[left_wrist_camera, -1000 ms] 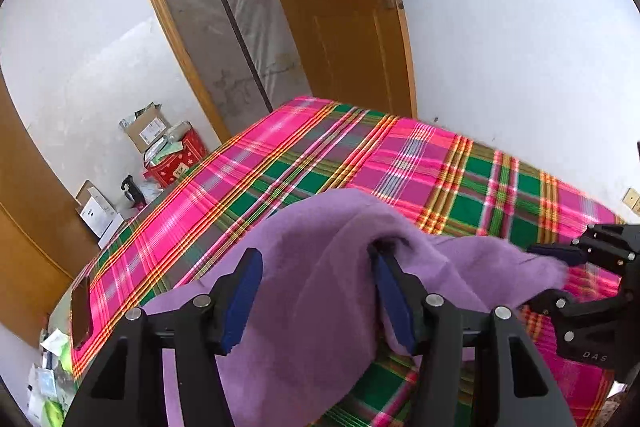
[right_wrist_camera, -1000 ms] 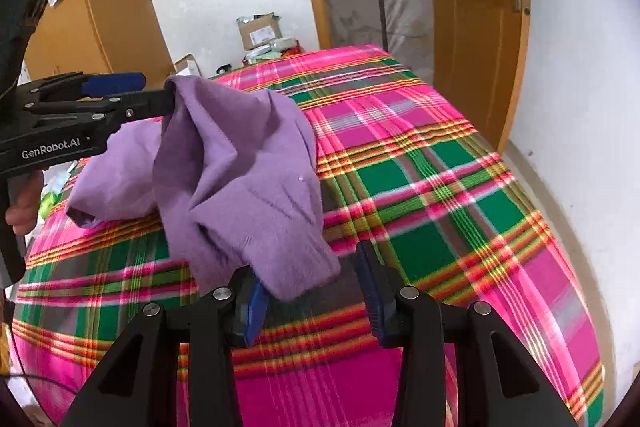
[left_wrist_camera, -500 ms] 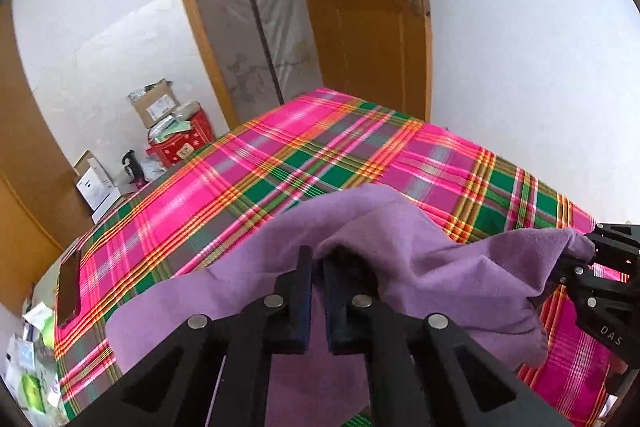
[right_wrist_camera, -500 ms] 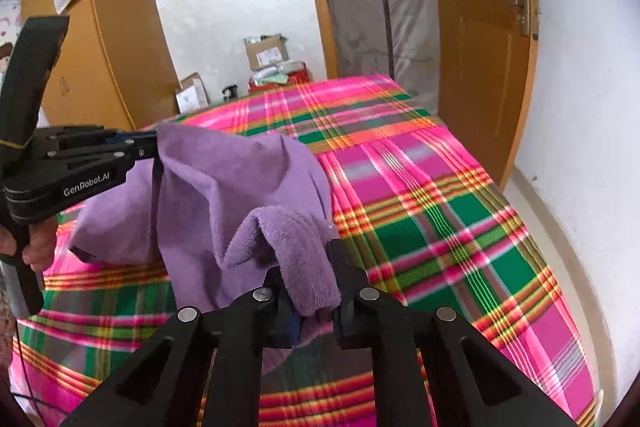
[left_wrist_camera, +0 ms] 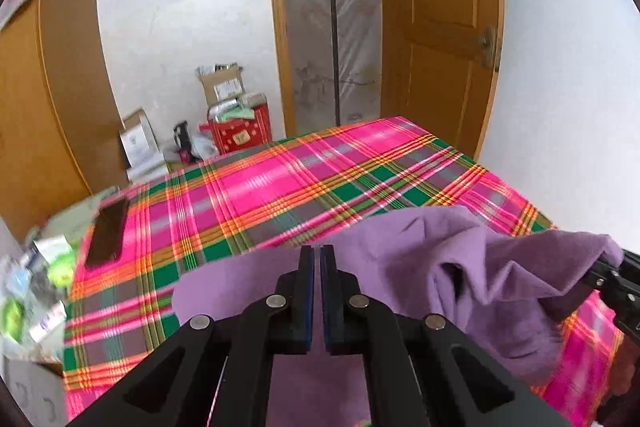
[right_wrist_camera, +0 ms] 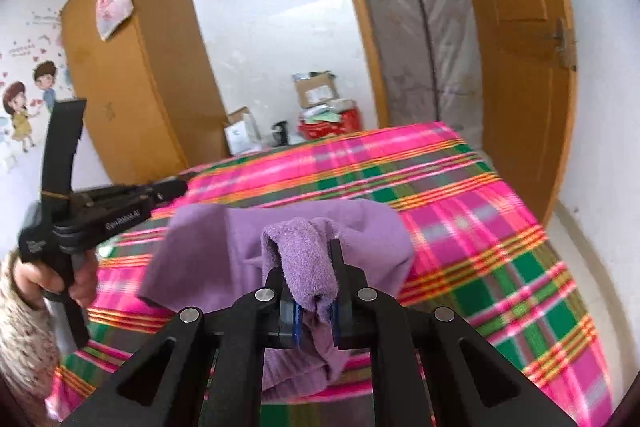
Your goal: Fold clothes
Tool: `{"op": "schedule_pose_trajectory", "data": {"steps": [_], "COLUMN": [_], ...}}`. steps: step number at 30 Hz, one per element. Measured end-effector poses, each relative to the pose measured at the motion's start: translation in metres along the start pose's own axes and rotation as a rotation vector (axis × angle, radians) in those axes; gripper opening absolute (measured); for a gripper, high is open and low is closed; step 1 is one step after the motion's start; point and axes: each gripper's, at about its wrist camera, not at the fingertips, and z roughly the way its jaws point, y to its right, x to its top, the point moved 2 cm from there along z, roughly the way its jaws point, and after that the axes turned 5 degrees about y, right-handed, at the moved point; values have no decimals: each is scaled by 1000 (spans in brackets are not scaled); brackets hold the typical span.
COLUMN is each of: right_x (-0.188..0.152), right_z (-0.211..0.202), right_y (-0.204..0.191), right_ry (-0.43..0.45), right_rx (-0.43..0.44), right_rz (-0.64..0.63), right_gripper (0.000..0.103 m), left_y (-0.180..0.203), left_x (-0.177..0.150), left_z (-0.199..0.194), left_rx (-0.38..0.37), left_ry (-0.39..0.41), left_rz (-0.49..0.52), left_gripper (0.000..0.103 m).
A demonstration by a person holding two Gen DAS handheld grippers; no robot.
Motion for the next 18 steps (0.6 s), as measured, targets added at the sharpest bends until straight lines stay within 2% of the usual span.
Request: {"op": "schedule_pose_trajectory", "data": {"steps": [3, 7, 12, 18], "right_x": [5, 11, 17, 21], "right_z": [2, 4, 7, 24], "right_y": [-11, -30, -58, -94], "right_ry": [1, 4, -2, -40], "right_rx": [59, 135, 233, 351], "right_rz": [13, 12, 1, -10], "right_gripper": [11, 11, 11, 11], "left_y": [-1, 2, -9, -36], "left_x": [-7, -18, -30, -54], "left_z": [-12, -29, -45, -65], "left_rx": [-29, -133, -143, -132], "left_ry": [13, 11, 22, 38], "left_rz": [-7, -42, -89, -166], "left_gripper": [3, 4, 6, 18]}}
